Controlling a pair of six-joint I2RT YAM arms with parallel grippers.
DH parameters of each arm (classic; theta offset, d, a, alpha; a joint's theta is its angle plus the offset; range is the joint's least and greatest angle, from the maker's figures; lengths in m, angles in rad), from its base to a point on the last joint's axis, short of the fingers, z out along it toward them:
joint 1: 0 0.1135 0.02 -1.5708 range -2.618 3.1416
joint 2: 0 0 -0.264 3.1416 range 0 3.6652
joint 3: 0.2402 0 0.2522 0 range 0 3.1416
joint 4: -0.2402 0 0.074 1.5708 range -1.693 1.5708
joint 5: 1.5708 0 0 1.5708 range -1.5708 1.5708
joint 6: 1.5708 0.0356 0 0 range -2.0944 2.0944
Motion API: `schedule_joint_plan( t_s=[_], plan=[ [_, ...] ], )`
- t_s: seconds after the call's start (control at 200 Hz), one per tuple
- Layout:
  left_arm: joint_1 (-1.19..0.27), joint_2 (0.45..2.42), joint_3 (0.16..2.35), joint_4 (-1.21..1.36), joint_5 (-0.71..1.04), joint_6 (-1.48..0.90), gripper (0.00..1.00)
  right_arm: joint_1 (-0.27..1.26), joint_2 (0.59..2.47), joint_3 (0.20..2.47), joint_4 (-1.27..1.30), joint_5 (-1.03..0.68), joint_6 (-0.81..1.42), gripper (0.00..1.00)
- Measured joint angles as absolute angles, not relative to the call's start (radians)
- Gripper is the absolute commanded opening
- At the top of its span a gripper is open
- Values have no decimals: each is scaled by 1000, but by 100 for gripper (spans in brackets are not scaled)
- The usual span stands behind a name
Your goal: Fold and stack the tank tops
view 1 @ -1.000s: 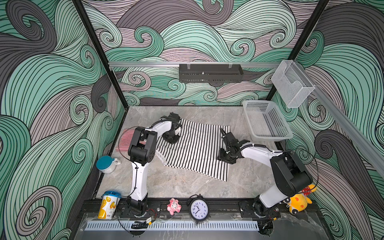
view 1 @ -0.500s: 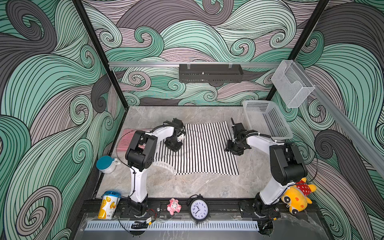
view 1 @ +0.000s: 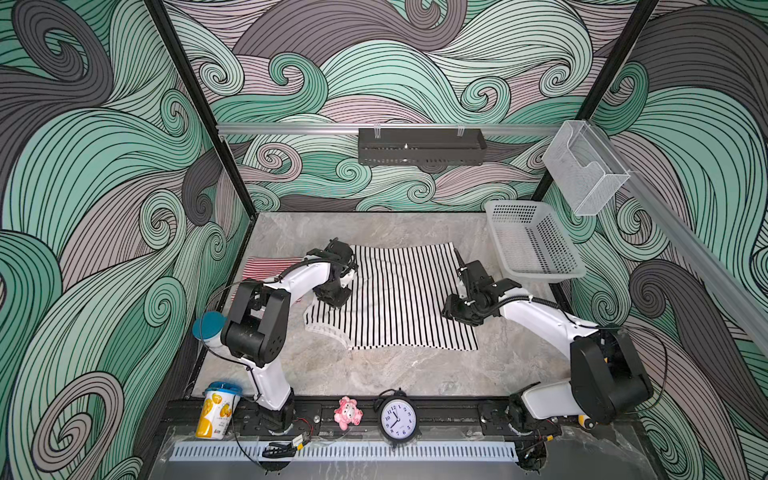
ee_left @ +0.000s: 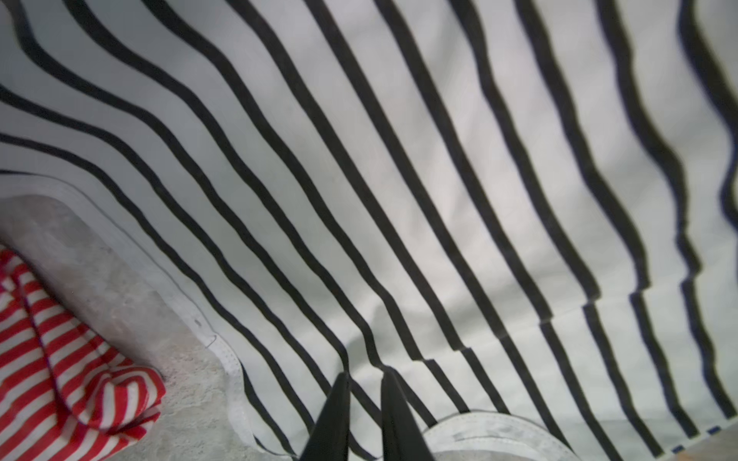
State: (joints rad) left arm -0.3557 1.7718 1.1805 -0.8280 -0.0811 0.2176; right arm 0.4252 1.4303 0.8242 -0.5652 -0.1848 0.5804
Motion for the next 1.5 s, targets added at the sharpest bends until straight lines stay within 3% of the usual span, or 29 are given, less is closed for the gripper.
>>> schedule_joint_plan(
  t_s=[0.546,0.911,1.231,1.502],
  plan=[
    [-347,1759,1044,-817,-70,281,19,437,1405,674,-536,-151,645,55],
    [-345,1728,1038,-856,-92,332,22,364,1345,628,-537,-142,647,56],
    [-353,1518,1058,-897,32,353,32,367,1098,619,-609,-159,673,60],
    [-480,1455,978,-851,57,361,34,298,987,528,-682,-145,690,57]
  ],
)
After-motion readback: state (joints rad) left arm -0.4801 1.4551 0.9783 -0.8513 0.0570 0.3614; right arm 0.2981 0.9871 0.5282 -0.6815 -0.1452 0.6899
